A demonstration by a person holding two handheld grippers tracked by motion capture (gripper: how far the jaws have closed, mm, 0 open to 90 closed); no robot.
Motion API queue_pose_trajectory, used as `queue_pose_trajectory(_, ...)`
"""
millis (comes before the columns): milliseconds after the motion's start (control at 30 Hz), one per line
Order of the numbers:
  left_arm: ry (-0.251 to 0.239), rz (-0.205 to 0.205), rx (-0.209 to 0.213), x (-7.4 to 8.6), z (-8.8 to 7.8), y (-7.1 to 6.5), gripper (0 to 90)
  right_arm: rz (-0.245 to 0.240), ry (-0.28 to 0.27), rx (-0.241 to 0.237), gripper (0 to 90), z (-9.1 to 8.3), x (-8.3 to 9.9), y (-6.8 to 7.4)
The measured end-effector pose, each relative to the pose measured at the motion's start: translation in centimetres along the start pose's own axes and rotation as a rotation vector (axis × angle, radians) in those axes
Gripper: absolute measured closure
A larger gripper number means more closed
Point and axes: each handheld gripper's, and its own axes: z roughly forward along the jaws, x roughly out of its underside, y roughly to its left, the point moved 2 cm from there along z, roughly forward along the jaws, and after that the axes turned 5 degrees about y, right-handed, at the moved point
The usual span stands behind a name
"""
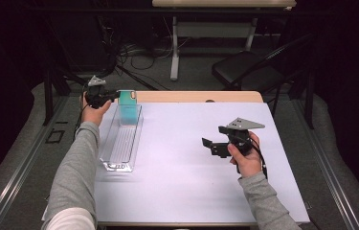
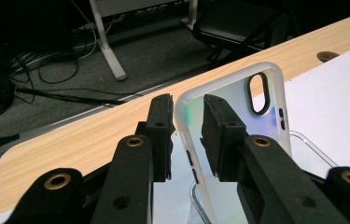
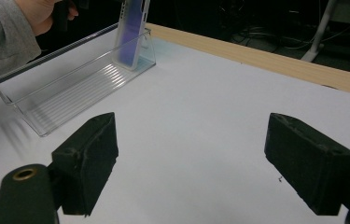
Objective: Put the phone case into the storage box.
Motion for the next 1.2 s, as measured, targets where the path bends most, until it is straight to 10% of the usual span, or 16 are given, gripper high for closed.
queue_pose_trajectory(1200,0.009,-0.1,-0.047,-0.3,-1.3,0.2,31.2,-0.003,-0.005,-0.002,17.0,-0.2,-0.1,0.1)
